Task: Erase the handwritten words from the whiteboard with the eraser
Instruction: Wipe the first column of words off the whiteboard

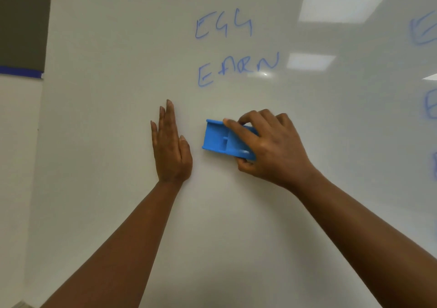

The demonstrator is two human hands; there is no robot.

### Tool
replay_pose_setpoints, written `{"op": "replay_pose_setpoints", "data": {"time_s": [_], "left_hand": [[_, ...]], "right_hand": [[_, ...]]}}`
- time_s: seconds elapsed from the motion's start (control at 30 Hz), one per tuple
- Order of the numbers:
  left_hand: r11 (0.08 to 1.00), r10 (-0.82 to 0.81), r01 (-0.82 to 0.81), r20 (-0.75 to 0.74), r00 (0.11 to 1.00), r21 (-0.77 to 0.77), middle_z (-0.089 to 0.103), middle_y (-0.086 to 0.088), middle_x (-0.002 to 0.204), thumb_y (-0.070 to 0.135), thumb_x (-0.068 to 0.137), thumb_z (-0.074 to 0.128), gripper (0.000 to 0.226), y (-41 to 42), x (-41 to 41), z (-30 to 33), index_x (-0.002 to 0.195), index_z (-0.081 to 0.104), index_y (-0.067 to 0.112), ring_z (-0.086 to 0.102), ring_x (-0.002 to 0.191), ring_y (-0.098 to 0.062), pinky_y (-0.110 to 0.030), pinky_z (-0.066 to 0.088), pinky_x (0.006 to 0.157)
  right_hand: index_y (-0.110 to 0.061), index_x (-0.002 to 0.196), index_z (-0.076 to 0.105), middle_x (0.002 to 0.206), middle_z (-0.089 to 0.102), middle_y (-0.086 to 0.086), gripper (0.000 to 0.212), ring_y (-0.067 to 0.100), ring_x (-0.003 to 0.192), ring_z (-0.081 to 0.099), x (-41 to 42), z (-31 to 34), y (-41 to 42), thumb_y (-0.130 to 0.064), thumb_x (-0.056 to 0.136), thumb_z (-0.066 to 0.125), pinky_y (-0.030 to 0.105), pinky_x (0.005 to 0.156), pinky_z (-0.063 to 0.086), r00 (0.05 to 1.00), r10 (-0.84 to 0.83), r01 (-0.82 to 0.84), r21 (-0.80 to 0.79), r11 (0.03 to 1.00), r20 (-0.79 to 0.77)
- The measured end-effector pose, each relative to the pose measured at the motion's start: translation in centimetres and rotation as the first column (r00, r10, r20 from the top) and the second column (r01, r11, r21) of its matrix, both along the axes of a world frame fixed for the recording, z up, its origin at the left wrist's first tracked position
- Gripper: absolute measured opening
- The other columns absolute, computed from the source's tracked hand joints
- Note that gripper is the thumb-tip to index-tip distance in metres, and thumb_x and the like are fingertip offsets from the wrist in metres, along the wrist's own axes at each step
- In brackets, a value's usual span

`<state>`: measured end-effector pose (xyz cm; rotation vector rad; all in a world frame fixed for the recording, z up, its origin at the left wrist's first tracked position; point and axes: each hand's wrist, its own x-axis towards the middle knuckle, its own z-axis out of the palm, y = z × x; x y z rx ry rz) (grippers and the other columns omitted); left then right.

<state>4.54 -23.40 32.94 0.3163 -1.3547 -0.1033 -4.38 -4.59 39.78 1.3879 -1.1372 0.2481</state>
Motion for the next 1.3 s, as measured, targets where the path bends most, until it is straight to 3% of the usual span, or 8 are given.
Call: {"op": "replay_pose_setpoints", "data": {"time_s": [0.2,0.3,0.43,0.6,0.77,0.9,1.1,1.3], "left_hand": [[0.999,0.054,-0.054,0.021,0.998,0.003,0.026,-0.013,0.152,0.0,0.078,0.033,0.066,0.6,0.2,0.2,0.144,0.027,0.001,0.018,0.143,-0.022,-0.041,0.006,0.118],[0.991,0.132,-0.133,0.009,0.991,0.027,0.037,-0.013,0.147,0.003,0.079,0.036,0.062,0.8,0.5,0.8,0.14,0.037,0.003,0.031,0.137,-0.026,-0.04,0.019,0.114],[0.973,0.229,-0.229,0.009,0.973,0.036,0.048,-0.016,0.136,0.007,0.079,0.036,0.058,0.4,1.4,3.7,0.136,0.044,0.002,0.045,0.124,-0.033,-0.043,0.031,0.104],[0.982,0.175,-0.172,-0.039,0.984,0.074,0.034,-0.011,0.149,0.008,0.081,0.031,0.061,-0.1,1.1,7.5,0.143,0.033,0.004,0.03,0.138,-0.025,-0.042,0.017,0.115],[0.978,0.206,-0.206,-0.011,0.978,0.039,0.02,-0.01,0.155,0.008,0.079,0.027,0.068,-0.6,0.5,7.5,0.146,0.023,0.005,0.013,0.144,-0.024,-0.04,0.003,0.117],[0.976,0.216,-0.214,0.056,0.975,-0.04,0.019,-0.01,0.155,0.005,0.081,0.028,0.066,-1.0,0.5,7.6,0.147,0.023,0.004,0.011,0.145,-0.024,-0.042,0.004,0.118],[0.986,0.166,-0.165,0.048,0.985,-0.018,0.023,-0.007,0.154,0.006,0.081,0.027,0.065,-0.9,0.5,7.4,0.146,0.026,0.007,0.016,0.144,-0.02,-0.038,0.005,0.118],[0.987,0.162,-0.161,0.039,0.986,-0.015,0.023,-0.007,0.154,0.006,0.08,0.026,0.066,-0.9,0.5,7.4,0.146,0.026,0.008,0.017,0.144,-0.02,-0.038,0.006,0.118]], "right_hand": [[-0.008,0.124,0.056,0.103,0.059,0.017,0.062,0.035,0.084,0.056,-2.0,3.7,2.9,-0.028,0.066,0.067,0.038,0.065,0.038,0.987,-0.024,0.057,-0.206,0.977,0.16],[-0.009,0.128,0.052,0.108,0.057,0.018,0.061,0.036,0.087,0.053,-2.5,4.5,3.5,-0.031,0.071,0.06,0.041,0.067,0.038,0.971,-0.014,0.086,-0.297,0.951,0.237],[-0.008,0.133,0.046,0.116,0.053,0.019,0.068,0.036,0.094,0.052,-3.0,4.0,3.6,-0.032,0.07,0.056,0.041,0.071,0.036,0.976,-0.047,0.111,-0.301,0.947,0.214],[-0.005,0.135,0.042,0.115,0.052,0.023,0.071,0.037,0.092,0.051,-3.4,3.6,3.7,-0.028,0.069,0.052,0.039,0.067,0.038,0.982,-0.017,0.074,-0.302,0.95,0.188],[-0.003,0.128,0.048,0.115,0.054,0.021,0.06,0.033,0.095,0.05,-3.5,3.1,3.4,-0.019,0.072,0.062,0.04,0.073,0.043,0.927,0.23,-0.038,-0.534,0.844,0.297],[-0.002,0.121,0.055,0.113,0.057,0.019,0.049,0.035,0.095,0.054,-2.8,3.8,2.3,-0.015,0.074,0.064,0.042,0.075,0.047,0.909,0.281,-0.028,-0.627,0.779,0.308],[-0.005,0.123,0.057,0.119,0.058,0.019,0.044,0.039,0.094,0.057,-1.8,4.9,0.4,-0.019,0.081,0.063,0.044,0.073,0.048,0.935,0.223,0.005,-0.635,0.773,0.278],[-0.003,0.121,0.059,0.117,0.06,0.018,0.053,0.037,0.082,0.058,-1.1,3.5,-0.8,-0.012,0.069,0.068,0.037,0.063,0.048,0.978,0.148,-0.059,-0.484,0.873,0.148]]}}
